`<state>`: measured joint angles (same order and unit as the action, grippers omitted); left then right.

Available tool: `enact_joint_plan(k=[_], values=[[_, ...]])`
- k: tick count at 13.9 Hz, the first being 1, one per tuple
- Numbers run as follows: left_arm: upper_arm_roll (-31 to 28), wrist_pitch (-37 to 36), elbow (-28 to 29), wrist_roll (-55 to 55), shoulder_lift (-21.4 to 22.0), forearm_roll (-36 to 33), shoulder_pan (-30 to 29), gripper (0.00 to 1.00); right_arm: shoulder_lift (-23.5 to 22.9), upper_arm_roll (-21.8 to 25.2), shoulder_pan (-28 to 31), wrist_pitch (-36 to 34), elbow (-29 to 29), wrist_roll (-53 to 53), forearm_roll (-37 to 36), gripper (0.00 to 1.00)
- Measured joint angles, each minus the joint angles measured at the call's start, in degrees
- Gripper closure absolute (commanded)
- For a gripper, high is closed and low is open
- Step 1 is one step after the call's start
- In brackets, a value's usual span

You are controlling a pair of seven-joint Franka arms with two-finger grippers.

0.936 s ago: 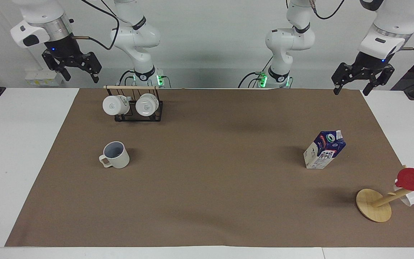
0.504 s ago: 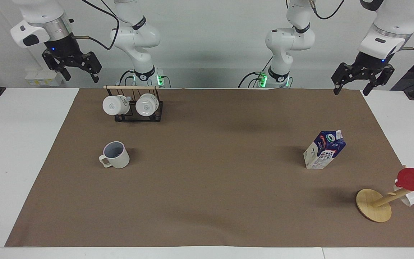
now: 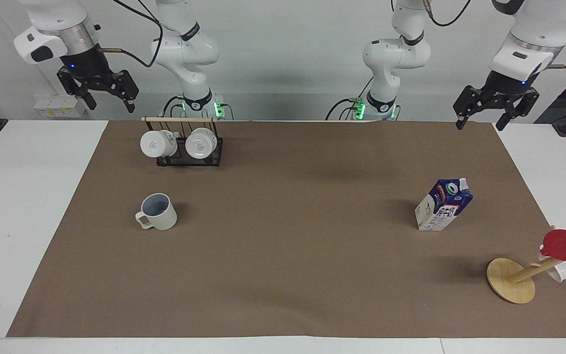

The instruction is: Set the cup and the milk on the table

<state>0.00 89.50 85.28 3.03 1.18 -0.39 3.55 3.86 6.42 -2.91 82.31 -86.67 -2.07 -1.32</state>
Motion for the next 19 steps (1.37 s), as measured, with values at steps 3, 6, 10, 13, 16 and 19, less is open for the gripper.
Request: enact_joint_plan(k=[3, 6, 10, 13, 16, 19], values=[[0.13, -0.02, 0.00, 0.00, 0.01, 0.02, 0.00, 0.00, 0.01, 0.07, 0.05, -0.06, 0.00, 0.00, 0.00, 0.00], [0.13, -0.06, 0.00, 0.00, 0.01, 0.02, 0.00, 0.00, 0.01, 0.01, 0.03, -0.23, -0.01, 0.00, -0.21, 0.00], [0.09, -0.10, 0.00, 0.00, 0.03, 0.03, 0.00, 0.00, 0.01, -0.02, 0.02, -0.85, -0.02, 0.00, -0.45, 0.00], [-0.08, -0.15, 0.00, 0.00, 0.04, 0.03, 0.00, 0.00, 0.23, 0.21, 0.16, -1.43, -0.19, 0.00, -0.43, 0.00], [-0.08, -0.25, 0.00, 0.00, 0.04, 0.03, 0.00, 0.00, 0.64, 0.38, 0.26, -1.72, -0.50, 0.00, -0.36, 0.00], [-0.06, -0.37, 0.00, 0.00, 0.04, 0.03, 0.00, 0.00, 0.83, 0.67, 0.27, -2.36, -0.63, 0.00, -0.33, 0.00]])
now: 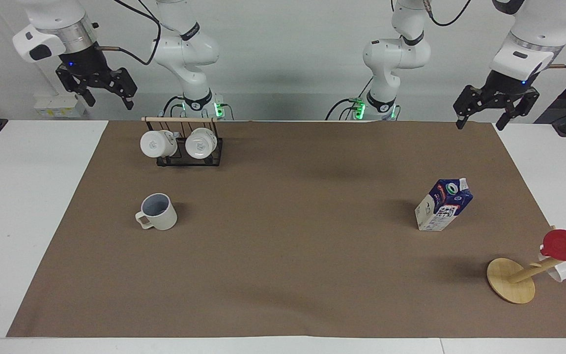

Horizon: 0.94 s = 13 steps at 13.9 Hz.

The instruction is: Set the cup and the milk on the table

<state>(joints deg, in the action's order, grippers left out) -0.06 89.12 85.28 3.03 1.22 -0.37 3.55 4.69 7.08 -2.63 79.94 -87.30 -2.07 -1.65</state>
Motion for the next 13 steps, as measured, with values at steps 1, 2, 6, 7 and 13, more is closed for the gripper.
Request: enact_joint_plan(k=[1, 2, 6, 7, 13], values=[[0.00, -0.01, 0.00, 0.00, 0.00, 0.00, 0.00, 0.00, 0.03, 0.02, 0.00, 0.00, -0.15, -0.03, 0.06, 0.00], [0.01, -0.02, 0.00, 0.00, 0.00, 0.00, 0.00, 0.00, 0.11, -0.02, -0.06, 0.79, -0.56, -0.11, 0.09, 0.00], [0.10, -0.03, 0.00, 0.00, 0.00, 0.00, 0.00, 0.00, 0.24, -0.75, -0.90, 9.74, -6.28, -0.62, 0.20, 0.00], [0.10, -0.03, 0.00, 0.00, 0.00, 0.00, 0.00, 0.00, 0.09, -0.82, -1.47, 12.70, -8.56, -0.73, 0.22, 0.00], [0.10, -0.03, 0.00, 0.00, 0.01, 0.00, 0.00, 0.00, -3.45, -1.03, -6.18, 27.18, -19.53, -3.05, 0.28, 0.00]])
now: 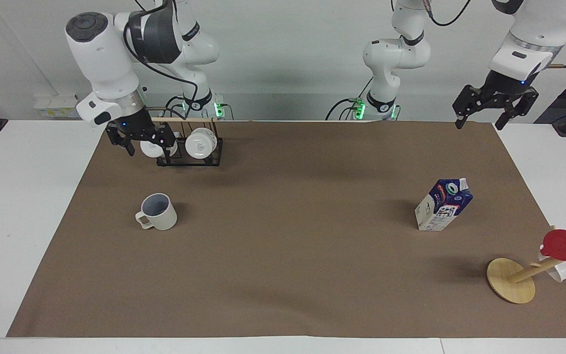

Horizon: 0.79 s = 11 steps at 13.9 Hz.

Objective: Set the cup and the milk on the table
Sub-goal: 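Reach the right gripper to the standalone white mug and grasp it, then lift the white mug with the right gripper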

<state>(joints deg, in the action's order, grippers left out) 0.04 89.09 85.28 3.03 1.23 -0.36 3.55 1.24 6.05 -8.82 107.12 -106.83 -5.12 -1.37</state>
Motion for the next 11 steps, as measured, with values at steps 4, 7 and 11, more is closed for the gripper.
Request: enact_joint_plan(k=[4, 7, 11], values=[[0.01, 0.00, 0.00, 0.00, 0.00, 0.00, 0.00, 0.00, -4.26, 0.00, -0.54, 11.34, -5.46, -0.03, 0.00, 0.00], [0.03, 0.00, 0.00, 0.00, 0.01, 0.00, 0.00, 0.00, -6.31, 0.06, -0.54, 15.87, -8.05, -0.03, 0.00, 0.00], [0.03, 0.00, 0.00, 0.00, 0.01, 0.00, 0.00, 0.00, -8.97, 0.18, -0.49, 23.91, -12.20, 1.67, -0.03, 0.00]])
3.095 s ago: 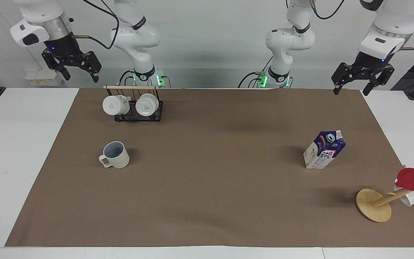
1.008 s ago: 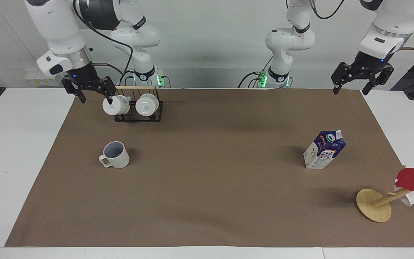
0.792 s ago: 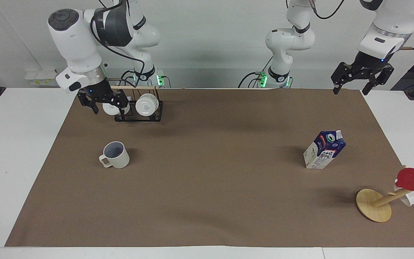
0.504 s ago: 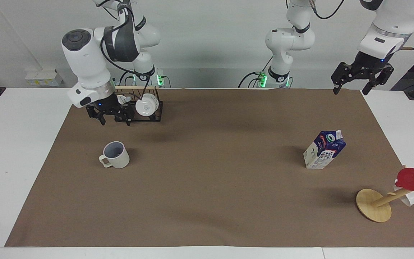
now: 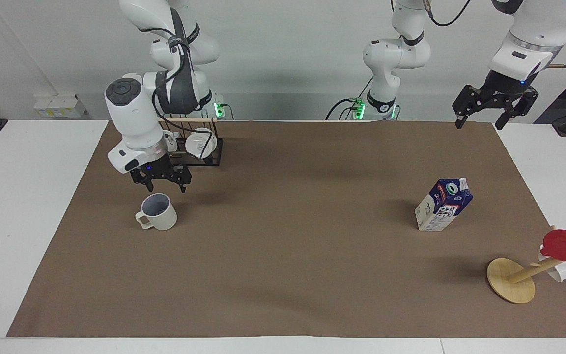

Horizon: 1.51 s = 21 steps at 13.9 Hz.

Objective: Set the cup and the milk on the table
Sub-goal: 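Lift the white mug with the right gripper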

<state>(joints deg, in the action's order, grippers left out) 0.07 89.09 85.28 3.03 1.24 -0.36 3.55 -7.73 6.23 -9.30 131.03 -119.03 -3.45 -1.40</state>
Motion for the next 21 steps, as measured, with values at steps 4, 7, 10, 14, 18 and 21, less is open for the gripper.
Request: enact_joint_plan(k=[4, 7, 10, 14, 18, 21], values=[[0.00, 0.00, 0.00, 0.00, 0.00, 0.00, 0.00, 0.00, -0.86, 0.24, 0.97, 1.59, -0.57, 2.78, 0.00, 0.13], [0.00, 0.00, 0.00, 0.01, 0.01, 0.00, 0.00, 0.00, -0.92, 0.24, 0.99, 2.63, -1.56, 4.01, 0.00, 0.27], [0.00, 0.00, 0.00, 0.01, 0.01, 0.00, 0.00, 0.00, -0.95, 0.24, 1.39, 2.96, -1.98, 4.13, 0.00, 0.79], [0.00, 0.00, 0.00, 0.02, 0.02, 0.00, 0.00, 0.00, -0.95, 0.26, 1.50, 3.00, -2.15, 4.18, 0.00, 1.00], [0.00, 0.00, 0.00, 0.02, 0.03, 0.00, 0.00, 0.00, -0.92, 0.21, 1.39, 3.11, -2.00, 4.17, 0.00, 1.00], [0.00, 0.00, 0.00, 0.02, 0.03, 0.00, 0.00, 0.00, -0.79, -0.01, 0.52, 2.20, -0.37, 4.17, 0.00, 1.00]])
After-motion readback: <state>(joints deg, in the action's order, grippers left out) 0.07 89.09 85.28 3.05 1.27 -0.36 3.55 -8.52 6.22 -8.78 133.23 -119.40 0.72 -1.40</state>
